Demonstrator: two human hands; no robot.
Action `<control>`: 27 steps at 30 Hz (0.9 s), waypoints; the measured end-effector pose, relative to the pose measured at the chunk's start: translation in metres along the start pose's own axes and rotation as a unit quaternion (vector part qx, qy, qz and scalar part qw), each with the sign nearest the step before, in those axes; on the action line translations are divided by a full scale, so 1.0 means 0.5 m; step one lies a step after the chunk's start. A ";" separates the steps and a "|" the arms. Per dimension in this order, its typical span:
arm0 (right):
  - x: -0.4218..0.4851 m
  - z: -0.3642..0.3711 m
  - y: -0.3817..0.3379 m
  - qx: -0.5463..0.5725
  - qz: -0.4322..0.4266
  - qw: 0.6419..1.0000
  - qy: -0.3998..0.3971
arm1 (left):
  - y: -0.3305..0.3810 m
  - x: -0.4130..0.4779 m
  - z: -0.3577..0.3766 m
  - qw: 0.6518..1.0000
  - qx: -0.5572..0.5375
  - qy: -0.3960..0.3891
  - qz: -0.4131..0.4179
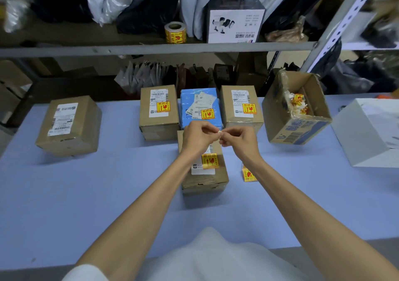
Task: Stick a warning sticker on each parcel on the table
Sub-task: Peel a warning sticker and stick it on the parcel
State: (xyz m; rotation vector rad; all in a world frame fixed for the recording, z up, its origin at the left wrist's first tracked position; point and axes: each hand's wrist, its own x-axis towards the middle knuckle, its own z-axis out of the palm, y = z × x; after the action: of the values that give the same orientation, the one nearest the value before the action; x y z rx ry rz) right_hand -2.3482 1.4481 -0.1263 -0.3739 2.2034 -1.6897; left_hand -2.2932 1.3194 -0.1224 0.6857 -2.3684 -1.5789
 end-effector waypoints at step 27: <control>0.191 -0.427 -0.024 -0.132 -0.015 0.973 0.187 | 0.270 0.236 0.296 0.924 0.258 -0.188 0.209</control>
State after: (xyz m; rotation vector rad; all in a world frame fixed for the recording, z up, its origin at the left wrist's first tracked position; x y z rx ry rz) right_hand -2.5242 1.5938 -0.0744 -0.1605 2.7206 -1.5877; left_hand -2.4932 1.4249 -0.0680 -0.0831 -2.9861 -0.9736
